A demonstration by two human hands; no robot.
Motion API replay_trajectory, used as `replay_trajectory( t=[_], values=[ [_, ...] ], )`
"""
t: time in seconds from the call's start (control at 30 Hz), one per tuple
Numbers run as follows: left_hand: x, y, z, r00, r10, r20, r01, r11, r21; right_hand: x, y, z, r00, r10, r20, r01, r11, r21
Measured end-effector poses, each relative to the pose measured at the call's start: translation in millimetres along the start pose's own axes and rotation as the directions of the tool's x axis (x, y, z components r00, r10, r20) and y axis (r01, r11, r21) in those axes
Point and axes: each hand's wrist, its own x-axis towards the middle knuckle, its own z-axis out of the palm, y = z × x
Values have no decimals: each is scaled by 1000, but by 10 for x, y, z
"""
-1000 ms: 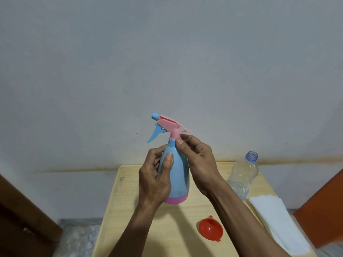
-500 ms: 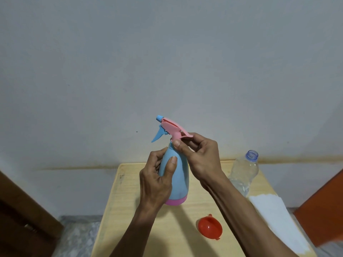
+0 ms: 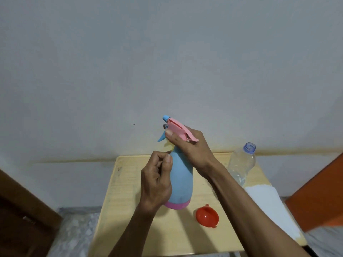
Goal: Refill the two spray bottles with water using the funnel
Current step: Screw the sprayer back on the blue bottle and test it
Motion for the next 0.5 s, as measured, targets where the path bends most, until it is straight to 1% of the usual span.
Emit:
replay_trajectory(
  t=[0.07,0.17,0.23,0.33,0.5],
  values=[
    [-65,-43,-4,1000,-4,13,4,1000,-30,-37,18,45,1000,11,1,-11,996,-94],
    [-187,-152,-20,1000,-19,10,20,995,-98,-156,95,82,1000,14,-19,-17,989,-144],
    [-289,-200,-28,999,-41,20,43,994,-102,-273,133,95,999,24,-41,-29,992,-121],
    [-438,-139,-48,999,-54,10,54,996,-65,-470,141,88,995,-10,-102,4,998,-67],
    [-728,139,-33,999,-17,-37,16,999,-34,-862,73,81,977,-100,-188,80,991,-108]
  ],
)
